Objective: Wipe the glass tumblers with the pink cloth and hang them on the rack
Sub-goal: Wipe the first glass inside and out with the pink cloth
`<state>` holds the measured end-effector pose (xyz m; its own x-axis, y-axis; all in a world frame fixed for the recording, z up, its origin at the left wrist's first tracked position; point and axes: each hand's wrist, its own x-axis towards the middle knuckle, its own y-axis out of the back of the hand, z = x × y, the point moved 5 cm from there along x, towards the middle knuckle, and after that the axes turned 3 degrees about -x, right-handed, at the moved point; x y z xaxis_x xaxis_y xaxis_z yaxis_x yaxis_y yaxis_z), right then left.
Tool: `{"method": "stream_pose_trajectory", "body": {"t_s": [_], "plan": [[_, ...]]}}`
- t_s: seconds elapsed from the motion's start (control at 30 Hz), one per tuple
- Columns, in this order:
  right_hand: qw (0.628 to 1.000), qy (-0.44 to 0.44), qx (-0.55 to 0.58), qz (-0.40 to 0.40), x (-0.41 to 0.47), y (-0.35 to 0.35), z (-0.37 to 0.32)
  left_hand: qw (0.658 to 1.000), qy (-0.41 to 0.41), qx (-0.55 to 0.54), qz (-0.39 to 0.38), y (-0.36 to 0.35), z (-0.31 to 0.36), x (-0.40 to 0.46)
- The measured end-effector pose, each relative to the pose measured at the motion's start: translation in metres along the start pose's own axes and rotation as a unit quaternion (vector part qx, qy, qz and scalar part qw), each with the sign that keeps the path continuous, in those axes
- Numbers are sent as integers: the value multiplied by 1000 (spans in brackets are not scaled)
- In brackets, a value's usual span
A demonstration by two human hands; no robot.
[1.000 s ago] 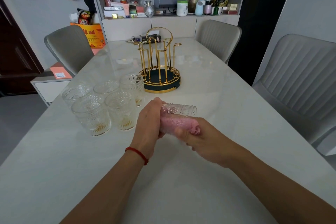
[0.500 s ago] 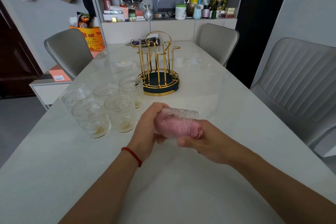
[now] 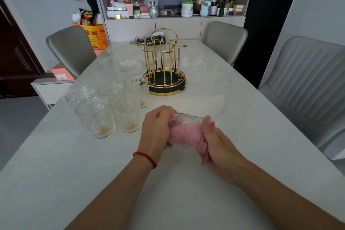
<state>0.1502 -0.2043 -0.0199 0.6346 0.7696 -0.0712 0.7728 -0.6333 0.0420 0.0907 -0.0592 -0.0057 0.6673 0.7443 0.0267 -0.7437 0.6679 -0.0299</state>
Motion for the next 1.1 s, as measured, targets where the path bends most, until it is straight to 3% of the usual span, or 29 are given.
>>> {"method": "stream_pose_trajectory", "body": {"t_s": [0.13,0.23,0.3,0.37,0.5,0.63,0.8,0.93,1.1], "plan": [[961,-63,269,-6,4,-14,1,970,-228,76,28,3,13,-3],[949,-50,312,-12,6,-12,-6,941,-327,88,22,3,21,-7],[966,-44,252,-36,4,-9,-6,961,-271,44,-4,4,16,-2],[987,-16,133,-88,-1,0,-8,985,-166,-16,-49,3,9,2],[975,44,-118,-182,-11,17,-26,995,-26,-56,-81,1,2,0],[928,117,-288,-204,-10,15,-34,994,-63,-35,-82,2,6,-1],[939,92,-233,-235,-6,16,-23,996,-45,-10,-76,3,6,-2],[950,98,-217,-200,-1,16,-14,997,16,27,-69,1,-4,0],[880,257,-398,-18,8,5,2,996,57,36,-50,-2,-10,4]]}}
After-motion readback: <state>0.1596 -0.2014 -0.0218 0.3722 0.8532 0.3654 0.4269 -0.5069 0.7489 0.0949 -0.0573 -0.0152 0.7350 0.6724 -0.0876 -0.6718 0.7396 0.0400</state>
